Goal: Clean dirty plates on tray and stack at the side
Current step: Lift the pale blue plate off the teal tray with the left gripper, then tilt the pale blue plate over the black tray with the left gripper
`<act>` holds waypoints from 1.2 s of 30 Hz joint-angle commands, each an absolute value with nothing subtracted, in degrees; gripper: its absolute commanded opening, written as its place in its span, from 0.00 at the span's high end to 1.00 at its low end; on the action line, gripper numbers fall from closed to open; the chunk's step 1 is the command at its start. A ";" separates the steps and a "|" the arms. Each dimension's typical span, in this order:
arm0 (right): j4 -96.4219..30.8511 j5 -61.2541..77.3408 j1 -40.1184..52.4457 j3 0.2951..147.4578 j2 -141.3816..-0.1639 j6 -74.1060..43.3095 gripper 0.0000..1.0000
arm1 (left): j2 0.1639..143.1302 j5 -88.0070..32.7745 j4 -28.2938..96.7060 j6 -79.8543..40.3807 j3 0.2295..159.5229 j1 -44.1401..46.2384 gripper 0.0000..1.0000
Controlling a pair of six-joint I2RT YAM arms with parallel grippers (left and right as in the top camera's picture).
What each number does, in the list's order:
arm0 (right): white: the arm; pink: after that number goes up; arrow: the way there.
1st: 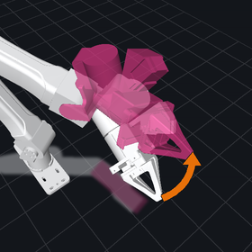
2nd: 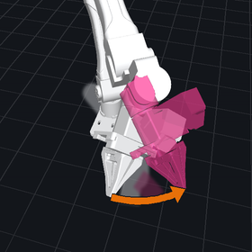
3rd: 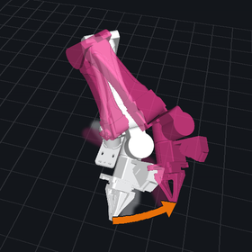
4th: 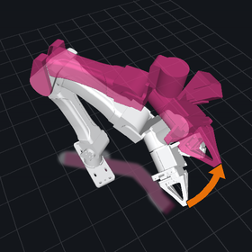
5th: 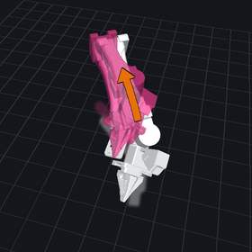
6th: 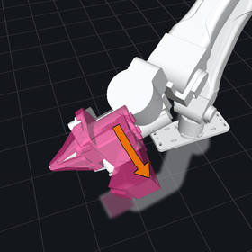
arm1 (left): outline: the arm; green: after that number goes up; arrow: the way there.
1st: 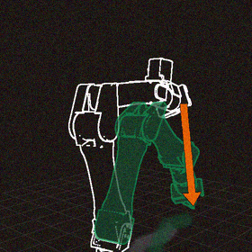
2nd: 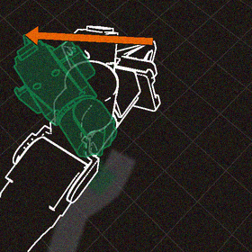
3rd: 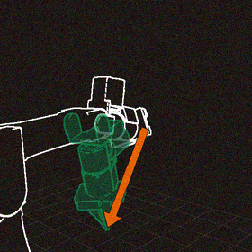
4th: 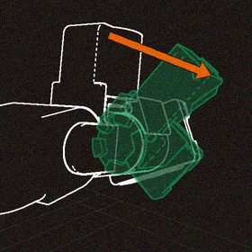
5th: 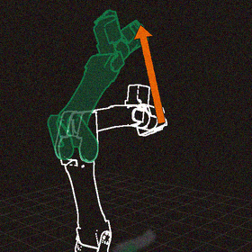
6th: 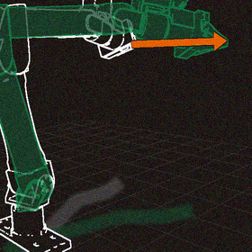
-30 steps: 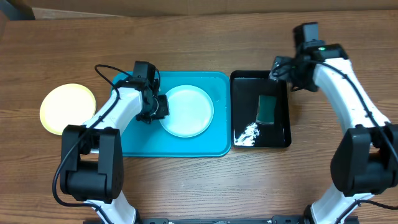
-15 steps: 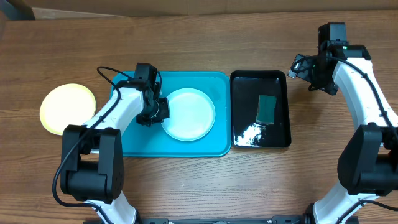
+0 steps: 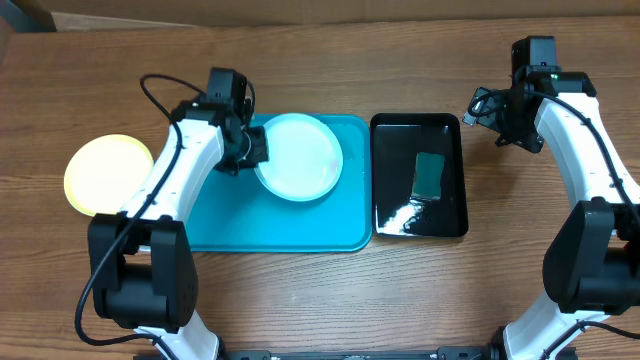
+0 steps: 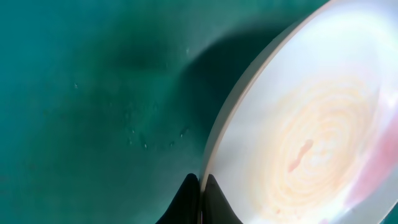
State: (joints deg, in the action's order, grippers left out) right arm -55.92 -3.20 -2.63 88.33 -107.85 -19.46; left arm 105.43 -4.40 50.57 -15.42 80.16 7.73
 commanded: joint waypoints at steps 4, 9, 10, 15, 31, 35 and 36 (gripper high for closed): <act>-55.66 -3.36 -2.66 89.12 -107.37 -19.53 0.00 | 102.94 -4.08 53.25 -14.13 88.75 7.86 0.96; -55.66 -3.36 -2.66 89.12 -107.37 -19.51 0.00 | 102.94 -3.68 53.71 -14.15 93.25 10.72 0.96; -55.66 -3.36 -2.66 89.12 -107.37 -19.53 0.00 | 102.94 -3.29 53.69 -14.22 93.82 11.42 0.96; -55.66 -3.36 -2.66 89.12 -107.37 -19.51 0.00 | 102.94 3.07 53.28 -15.05 96.23 17.04 0.96; -55.66 -3.36 -2.66 89.12 -107.37 -19.51 0.00 | 102.94 33.78 48.73 -15.42 96.55 40.23 0.96; -55.66 -3.36 -2.66 89.12 -107.37 -19.51 0.00 | 102.94 43.97 48.75 -15.09 96.55 45.54 0.96; -55.66 -3.36 -2.66 89.12 -107.37 -19.51 0.00 | 102.94 45.93 48.77 -14.70 96.55 46.59 0.96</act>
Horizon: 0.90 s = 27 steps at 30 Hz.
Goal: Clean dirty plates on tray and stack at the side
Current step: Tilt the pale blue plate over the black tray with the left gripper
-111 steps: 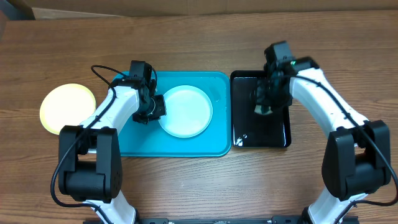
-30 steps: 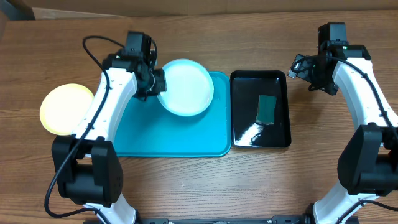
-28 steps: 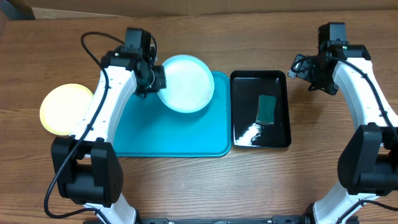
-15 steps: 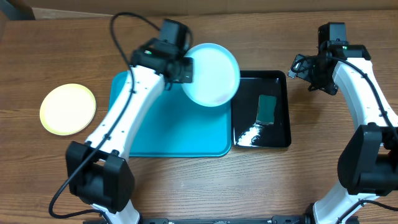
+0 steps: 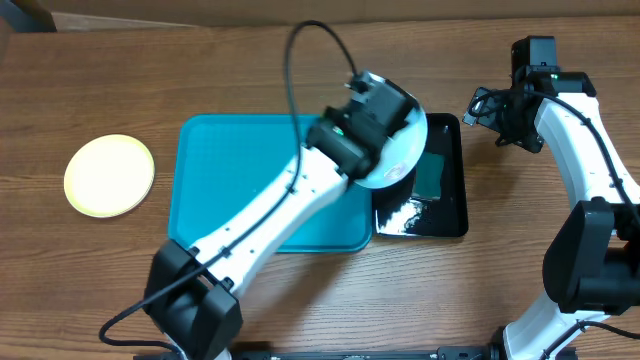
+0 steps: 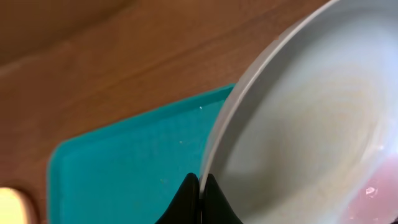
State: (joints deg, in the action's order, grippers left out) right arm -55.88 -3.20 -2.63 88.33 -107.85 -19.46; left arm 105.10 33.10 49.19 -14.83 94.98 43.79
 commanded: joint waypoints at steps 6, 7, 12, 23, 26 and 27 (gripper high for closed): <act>-55.66 -3.36 -2.66 89.12 -107.37 -19.51 0.00 | 102.94 57.25 49.08 -13.23 96.55 52.07 0.96; -55.66 -3.36 -2.66 89.12 -107.37 -19.51 0.00 | 102.94 59.20 49.08 -13.23 96.55 52.93 0.96; -55.66 -3.36 -2.66 89.12 -107.37 -19.51 0.00 | 102.96 66.59 49.04 -13.26 96.55 56.47 0.96; -55.66 -3.36 -2.66 89.12 -107.37 -19.51 0.00 | 102.96 68.93 49.01 -13.52 96.55 58.74 0.96; -55.66 -3.36 -2.66 89.12 -107.37 -19.51 0.00 | 102.96 63.96 49.08 -13.78 96.51 58.67 0.96; -55.66 -3.36 -2.66 89.12 -107.37 -19.51 0.00 | 102.96 59.79 49.23 -14.41 96.49 58.46 0.96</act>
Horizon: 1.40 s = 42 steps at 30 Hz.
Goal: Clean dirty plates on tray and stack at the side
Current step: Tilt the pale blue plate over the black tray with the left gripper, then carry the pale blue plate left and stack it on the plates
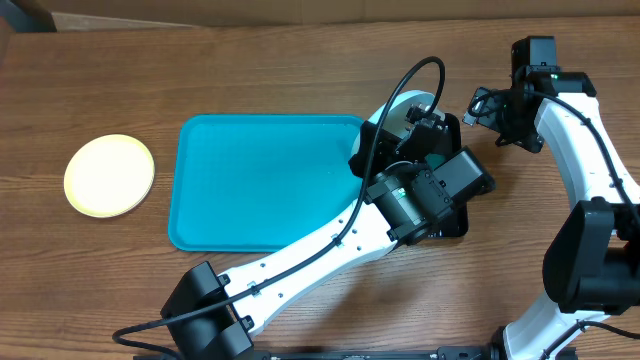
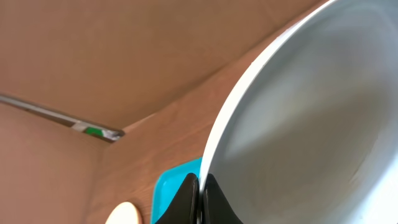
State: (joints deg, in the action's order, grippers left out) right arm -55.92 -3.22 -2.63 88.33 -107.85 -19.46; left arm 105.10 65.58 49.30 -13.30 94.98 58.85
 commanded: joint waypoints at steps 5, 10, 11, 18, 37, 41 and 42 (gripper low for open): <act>-55.66 -3.36 -2.66 89.12 -107.37 -19.51 0.00 | 102.96 46.33 50.26 -19.81 96.47 55.31 0.96; -55.66 -3.36 -2.66 89.12 -107.37 -19.51 0.00 | 102.98 28.64 50.54 -23.29 96.47 47.18 0.96; -55.66 -3.36 -2.66 89.12 -107.37 -19.51 0.00 | 102.98 23.31 50.54 -23.40 96.47 44.25 0.96; -55.66 -3.36 -2.66 89.12 -107.37 -19.51 0.00 | 102.98 -12.19 51.59 -23.38 96.47 20.88 0.96; -55.66 -3.36 -2.66 89.12 -107.37 -19.51 0.00 | 103.07 -17.61 56.86 -23.22 85.97 -39.42 0.96; -55.66 -3.36 -2.66 89.12 -107.37 -19.51 0.00 | 103.07 -14.13 54.22 -24.43 82.19 -45.63 0.96; -55.66 -3.36 -2.66 89.12 -107.37 -19.51 0.00 | 103.07 -13.74 53.58 -24.47 81.54 -46.68 0.96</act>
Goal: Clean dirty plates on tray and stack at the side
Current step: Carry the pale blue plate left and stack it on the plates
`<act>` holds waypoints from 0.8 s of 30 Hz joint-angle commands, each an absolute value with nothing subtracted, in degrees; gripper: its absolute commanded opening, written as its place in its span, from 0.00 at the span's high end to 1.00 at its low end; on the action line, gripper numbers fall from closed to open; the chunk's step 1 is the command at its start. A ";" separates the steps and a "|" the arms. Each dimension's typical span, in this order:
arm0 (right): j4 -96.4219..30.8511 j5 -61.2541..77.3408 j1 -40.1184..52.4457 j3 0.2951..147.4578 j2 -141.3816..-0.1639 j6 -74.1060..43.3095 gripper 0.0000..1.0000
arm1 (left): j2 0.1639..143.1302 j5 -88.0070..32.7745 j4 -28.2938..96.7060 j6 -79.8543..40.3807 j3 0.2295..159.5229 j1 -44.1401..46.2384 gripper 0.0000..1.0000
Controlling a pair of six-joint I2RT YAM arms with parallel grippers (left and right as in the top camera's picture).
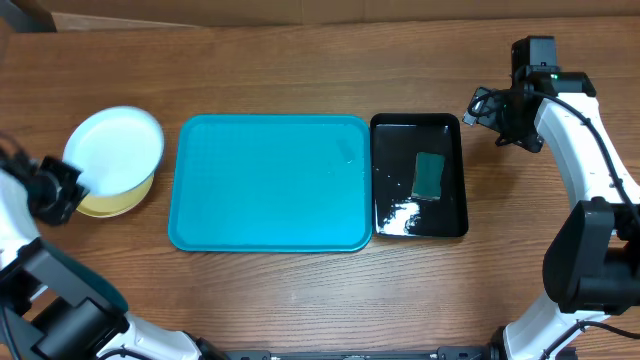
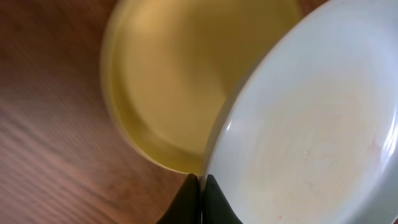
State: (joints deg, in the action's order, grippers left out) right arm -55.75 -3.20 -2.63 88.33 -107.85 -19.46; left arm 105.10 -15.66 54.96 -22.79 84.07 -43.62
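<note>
A white plate (image 1: 113, 148) hangs over the yellow plate (image 1: 110, 201) at the table's left side, covering most of it. My left gripper (image 1: 72, 186) is shut on the white plate's near-left rim. In the left wrist view the white plate (image 2: 311, 124) fills the right half, the yellow plate (image 2: 168, 81) lies below it, and the gripper (image 2: 200, 180) pinches the rim. The teal tray (image 1: 270, 180) carries no plates. My right gripper (image 1: 487, 108) is up at the far right, beyond the black bin; its jaws cannot be made out.
A black bin (image 1: 420, 187) right of the tray holds water and a green sponge (image 1: 430, 174). Brown wood table surrounds everything. Cardboard runs along the far edge.
My left gripper, still shut on the white plate, has gone from the black bin at the right to the far left, where the plate now sits over the yellow one.
First my left gripper gripped the stained white plate on the teal tray. Then it held the plate tilted over the black bin's edge, then down at the bin. Now the plate is above the yellow plate at the left. The right arm has stayed still throughout.
</note>
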 commanded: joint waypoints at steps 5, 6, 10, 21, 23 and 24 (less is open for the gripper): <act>-55.66 -3.36 -2.66 89.12 -107.37 -19.51 0.00 | 103.07 -13.13 50.87 -24.47 80.01 -50.02 0.96; -55.66 -3.36 -2.66 89.12 -107.37 -19.51 0.00 | 103.07 -13.13 50.57 -24.47 79.96 -50.17 0.96; -55.66 -3.36 -2.66 89.12 -107.37 -19.51 0.00 | 103.07 -12.99 50.09 -24.45 79.92 -49.89 0.95; -55.66 -3.36 -2.66 89.12 -107.37 -19.51 0.00 | 103.07 -10.98 49.52 -24.47 79.85 -49.80 0.96; -55.66 -3.36 -2.66 89.12 -107.37 -19.51 0.00 | 103.07 -10.98 49.34 -24.47 79.85 -49.78 0.96; -55.66 -3.36 -2.66 89.12 -107.37 -19.51 0.00 | 103.07 -11.00 49.21 -24.47 79.85 -49.74 0.96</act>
State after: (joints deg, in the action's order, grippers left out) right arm -55.77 -3.18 -2.63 88.33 -107.85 -19.46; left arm 105.10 -11.49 49.65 -23.88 80.16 -50.24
